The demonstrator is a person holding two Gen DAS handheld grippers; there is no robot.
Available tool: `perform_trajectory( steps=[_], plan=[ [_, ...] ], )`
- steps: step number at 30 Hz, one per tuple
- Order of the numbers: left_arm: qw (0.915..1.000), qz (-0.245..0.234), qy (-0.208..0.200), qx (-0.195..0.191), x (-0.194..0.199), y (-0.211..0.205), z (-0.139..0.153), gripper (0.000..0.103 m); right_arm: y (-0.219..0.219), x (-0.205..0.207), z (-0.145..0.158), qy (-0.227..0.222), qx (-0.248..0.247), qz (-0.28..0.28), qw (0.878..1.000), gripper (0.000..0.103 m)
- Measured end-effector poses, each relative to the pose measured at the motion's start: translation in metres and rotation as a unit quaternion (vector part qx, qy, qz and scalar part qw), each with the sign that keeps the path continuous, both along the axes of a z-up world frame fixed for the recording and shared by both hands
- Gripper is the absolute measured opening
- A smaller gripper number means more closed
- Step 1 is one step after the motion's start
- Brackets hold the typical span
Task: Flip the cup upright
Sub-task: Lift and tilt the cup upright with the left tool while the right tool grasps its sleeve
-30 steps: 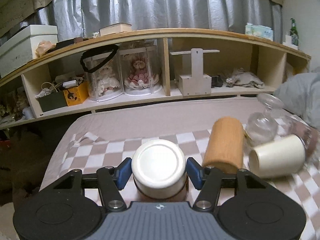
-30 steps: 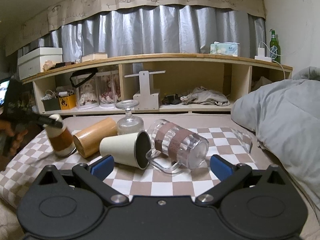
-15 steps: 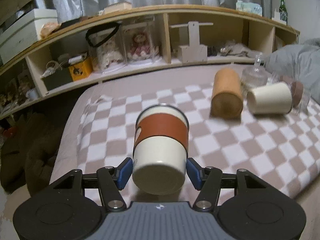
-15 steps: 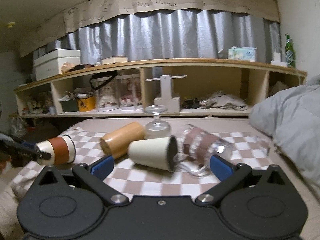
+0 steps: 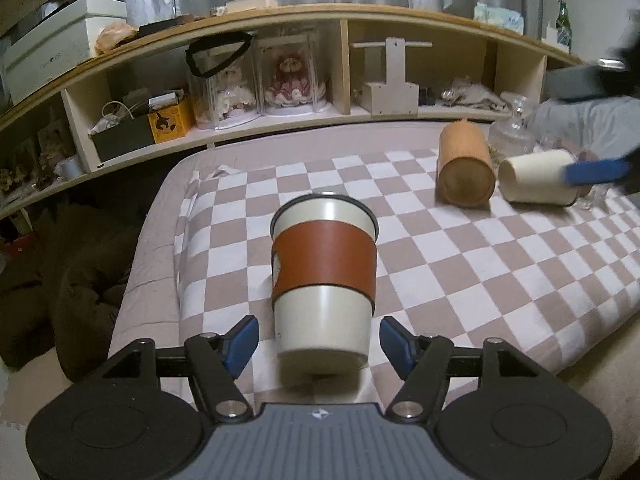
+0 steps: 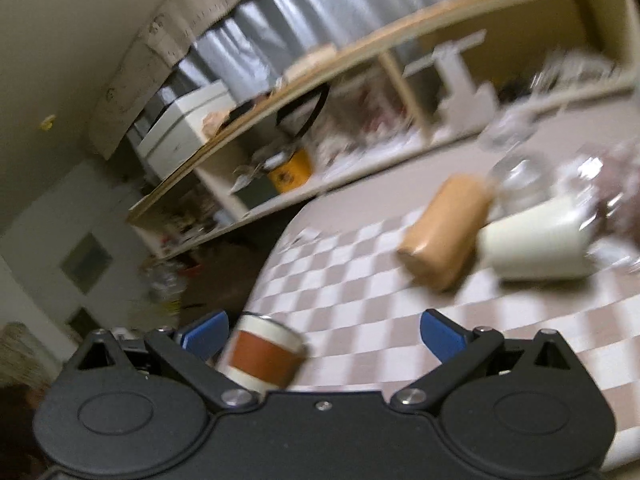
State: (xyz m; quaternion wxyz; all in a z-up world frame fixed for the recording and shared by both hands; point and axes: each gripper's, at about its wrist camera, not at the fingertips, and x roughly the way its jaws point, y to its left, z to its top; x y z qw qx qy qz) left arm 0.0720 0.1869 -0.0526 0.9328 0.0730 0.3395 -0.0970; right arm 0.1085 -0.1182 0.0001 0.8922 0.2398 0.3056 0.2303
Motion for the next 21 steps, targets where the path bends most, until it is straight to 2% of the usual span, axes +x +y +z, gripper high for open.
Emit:
perform_trajectory(
  steps=[4,5,7,12,17,20,21],
  plan=[
    [0.9998,-0.007,-0.007,-0.014,-0.003,0.004,0.006,0.066,0.035,0.039,-0.013,0.072,0.056,0.024,0.996,0.103],
    [0.9998,-0.007,-0.007,-0.018,-0.003,0.004,0.006,0.062,0.045,0.049,-0.018,0.092,0.065,0.027,0.993,0.103],
    [0.9996,-0.011,0.000,-0.024,-0.003,0.005,0.007,0.054,0.062,0.067,-0.030,0.128,0.073,0.032,0.989,0.103],
    [0.9993,-0.021,0.009,-0.029,-0.003,0.005,0.003,0.052,0.101,0.103,-0.062,0.211,0.087,0.024,0.973,0.103],
    [0.9990,-0.031,0.012,-0.029,-0.004,0.006,-0.002,0.051,0.125,0.121,-0.082,0.248,0.086,0.026,0.965,0.102],
    [0.9989,-0.036,0.015,-0.027,-0.003,0.005,-0.004,0.051,0.131,0.128,-0.090,0.252,0.084,0.015,0.964,0.092],
    [0.9989,-0.037,0.014,-0.025,-0.003,0.004,-0.005,0.051,0.133,0.131,-0.092,0.253,0.085,0.019,0.964,0.086]
  ],
)
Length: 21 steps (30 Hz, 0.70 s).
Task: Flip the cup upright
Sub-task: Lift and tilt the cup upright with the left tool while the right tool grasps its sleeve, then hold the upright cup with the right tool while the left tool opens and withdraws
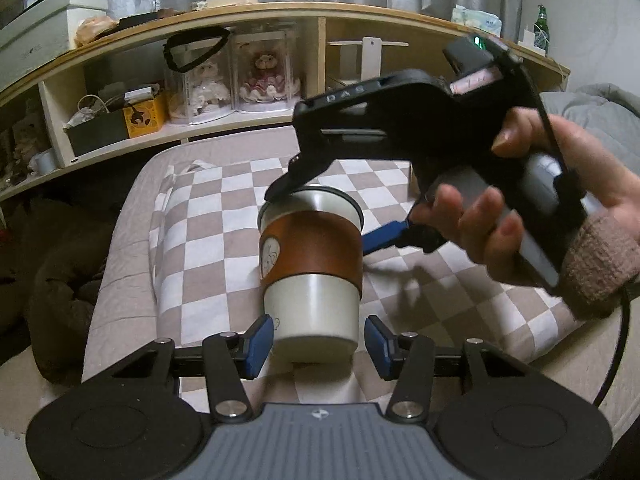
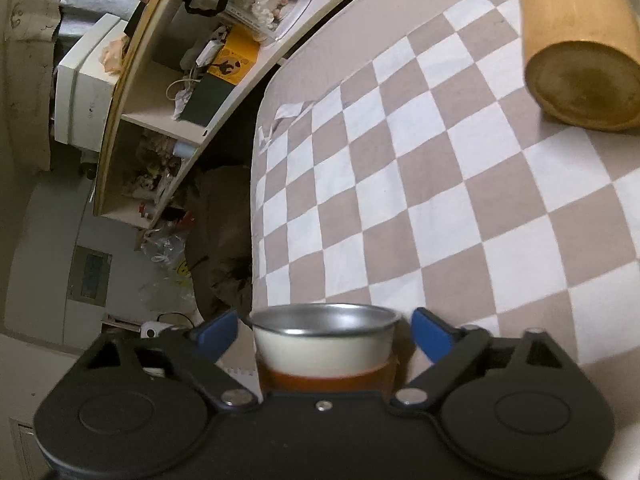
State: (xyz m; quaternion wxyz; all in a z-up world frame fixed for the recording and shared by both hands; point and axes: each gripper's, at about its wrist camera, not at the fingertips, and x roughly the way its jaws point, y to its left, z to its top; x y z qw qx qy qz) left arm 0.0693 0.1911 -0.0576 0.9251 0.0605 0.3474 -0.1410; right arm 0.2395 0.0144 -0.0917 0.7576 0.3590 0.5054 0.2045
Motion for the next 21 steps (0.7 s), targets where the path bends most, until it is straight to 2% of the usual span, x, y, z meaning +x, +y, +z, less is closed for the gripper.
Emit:
perform_trajectory(
  steps=[3,5,7,9,11,13,16,21],
  plan=[
    [1.0000,0.002,-0.001,-0.001,0.000,0.001,-0.003,0.051,0.002,-0.001,0.006,-0.017,-0.012,0.018,1.000,0.085],
    [1.0000,0.007,0.000,-0.003,-0.001,0.003,-0.006,0.051,0.006,-0.010,0.020,-0.065,-0.034,0.043,0.996,0.085],
    [0.9999,0.009,-0.003,-0.009,-0.001,0.006,-0.008,0.051,0.014,-0.022,0.039,-0.129,-0.070,0.073,0.987,0.085],
    [0.9998,0.008,-0.011,-0.018,-0.001,0.009,-0.012,0.051,0.021,-0.037,0.055,-0.189,-0.108,0.104,0.970,0.085],
    [0.9996,0.014,-0.012,-0.022,0.000,0.012,-0.016,0.051,0.030,-0.056,0.068,-0.250,-0.150,0.134,0.947,0.085],
    [0.9993,0.020,-0.012,-0.030,0.001,0.016,-0.020,0.051,0.036,-0.071,0.073,-0.291,-0.181,0.155,0.927,0.085],
    [0.9990,0.026,-0.007,-0.036,0.002,0.019,-0.027,0.051,0.043,-0.088,0.077,-0.330,-0.212,0.182,0.902,0.085],
    [0.9989,0.031,-0.004,-0.036,0.001,0.021,-0.034,0.051,0.051,-0.110,0.077,-0.375,-0.247,0.216,0.867,0.085]
  ],
)
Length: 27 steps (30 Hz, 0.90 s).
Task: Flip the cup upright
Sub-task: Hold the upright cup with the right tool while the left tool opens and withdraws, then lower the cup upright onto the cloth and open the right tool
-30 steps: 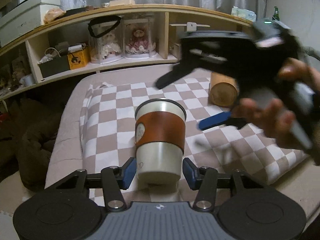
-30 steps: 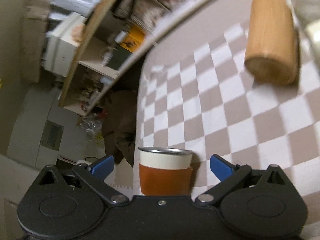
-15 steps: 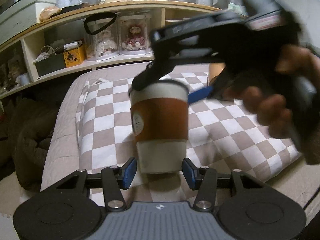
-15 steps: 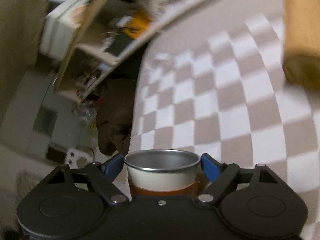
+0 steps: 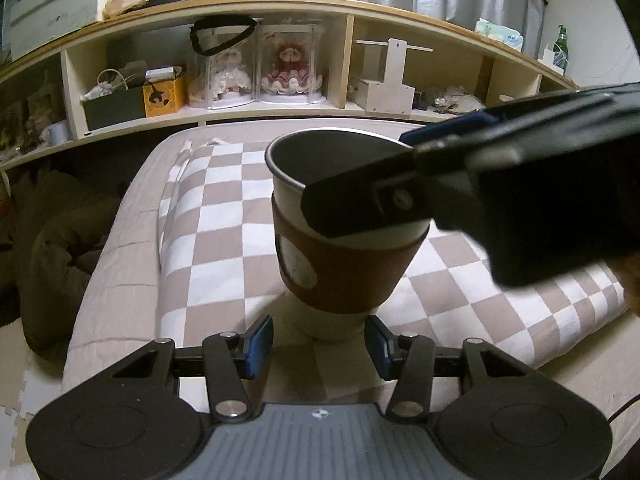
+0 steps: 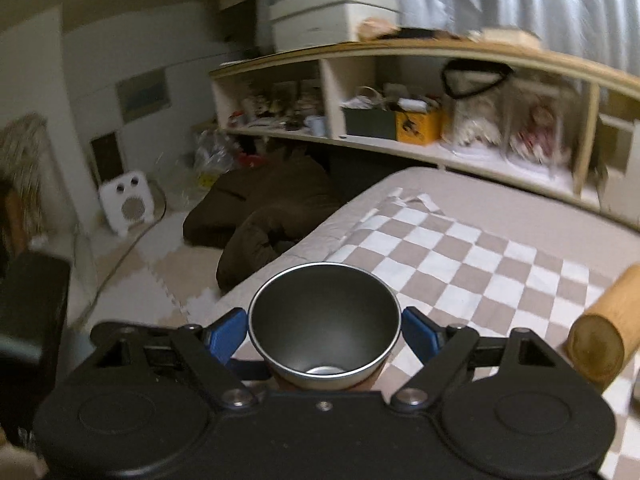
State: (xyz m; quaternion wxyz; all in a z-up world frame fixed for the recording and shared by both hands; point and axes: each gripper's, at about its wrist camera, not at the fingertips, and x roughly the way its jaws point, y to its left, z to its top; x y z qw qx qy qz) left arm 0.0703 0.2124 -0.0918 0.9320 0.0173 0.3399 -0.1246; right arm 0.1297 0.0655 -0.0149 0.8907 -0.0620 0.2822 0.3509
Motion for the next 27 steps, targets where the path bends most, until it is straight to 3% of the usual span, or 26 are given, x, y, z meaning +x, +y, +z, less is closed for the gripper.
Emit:
perform_trajectory(
  steps=[4,8,14,21,27],
  plan=[
    [1.0000,0.003,-0.002,0.002,-0.001,0.001,0.000,0.051,0.009,-0.010,0.000,-0.030,-0.026,0.016,0.999,0.085],
    [1.0000,0.003,-0.003,0.004,-0.004,0.002,0.004,0.051,0.010,-0.013,0.003,-0.030,-0.028,0.017,0.999,0.085],
    [0.9999,0.006,-0.010,0.009,-0.015,0.001,0.021,0.051,-0.003,-0.013,0.008,-0.009,0.001,0.003,1.000,0.091],
    [0.9985,0.039,-0.038,0.003,-0.043,-0.004,0.061,0.054,-0.034,-0.029,0.026,-0.019,0.033,-0.014,0.999,0.093],
    [0.9938,0.089,-0.066,0.002,-0.073,-0.014,0.096,0.085,-0.067,-0.047,0.039,-0.034,0.044,-0.040,0.998,0.095]
  ],
)
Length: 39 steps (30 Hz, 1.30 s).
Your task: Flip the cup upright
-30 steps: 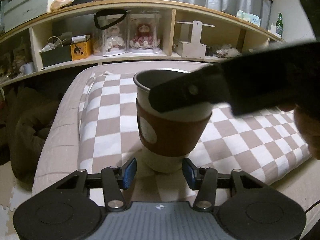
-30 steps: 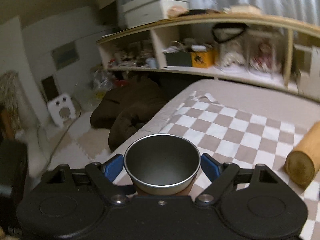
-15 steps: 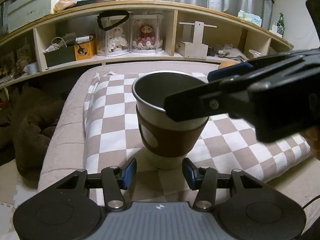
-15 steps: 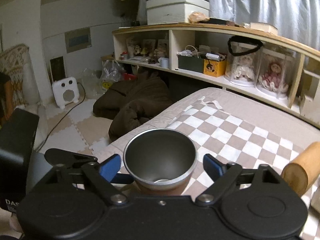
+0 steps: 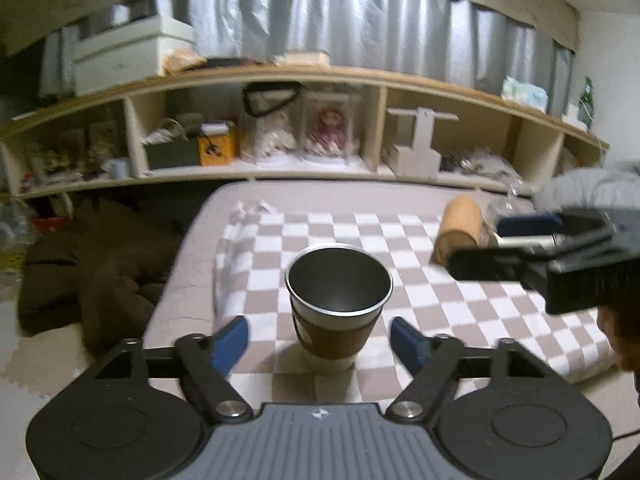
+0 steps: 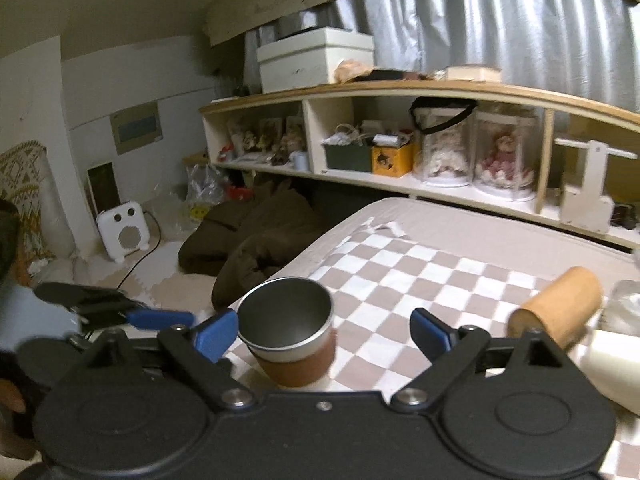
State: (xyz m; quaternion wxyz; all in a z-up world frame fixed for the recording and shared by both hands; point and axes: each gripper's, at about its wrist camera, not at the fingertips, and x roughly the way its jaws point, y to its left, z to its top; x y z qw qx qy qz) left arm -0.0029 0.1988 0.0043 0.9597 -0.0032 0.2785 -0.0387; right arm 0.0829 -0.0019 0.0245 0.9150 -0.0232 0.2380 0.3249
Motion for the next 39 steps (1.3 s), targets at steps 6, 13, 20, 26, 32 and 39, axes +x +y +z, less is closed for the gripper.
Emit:
perform_trajectory(
  steps=[6,13,20,26,32,39],
  plan=[
    [0.9989,0.043,-0.017,-0.011,-0.027,-0.009,0.020,0.103,-0.032,-0.020,0.005,-0.016,-0.006,-0.025,1.000,0.098],
    [0.9962,0.077,-0.041,0.001,-0.054,-0.028,0.026,0.103,-0.063,-0.046,0.006,-0.034,-0.016,-0.044,0.998,0.103],
    [0.9932,0.101,-0.056,0.018,-0.070,-0.044,0.025,0.103,-0.089,-0.065,0.004,-0.048,-0.023,-0.058,0.997,0.103],
    [0.9915,0.119,-0.051,0.009,-0.079,-0.047,0.019,0.103,-0.101,-0.069,0.002,-0.050,-0.016,-0.069,0.996,0.103],
    [0.9887,0.131,-0.065,0.035,-0.083,-0.055,0.018,0.103,-0.109,-0.075,-0.003,-0.053,-0.017,-0.074,0.996,0.103],
    [0.9891,0.122,-0.063,0.053,-0.082,-0.061,0.016,0.103,-0.114,-0.076,-0.005,-0.053,-0.017,-0.077,0.995,0.103]
  ],
)
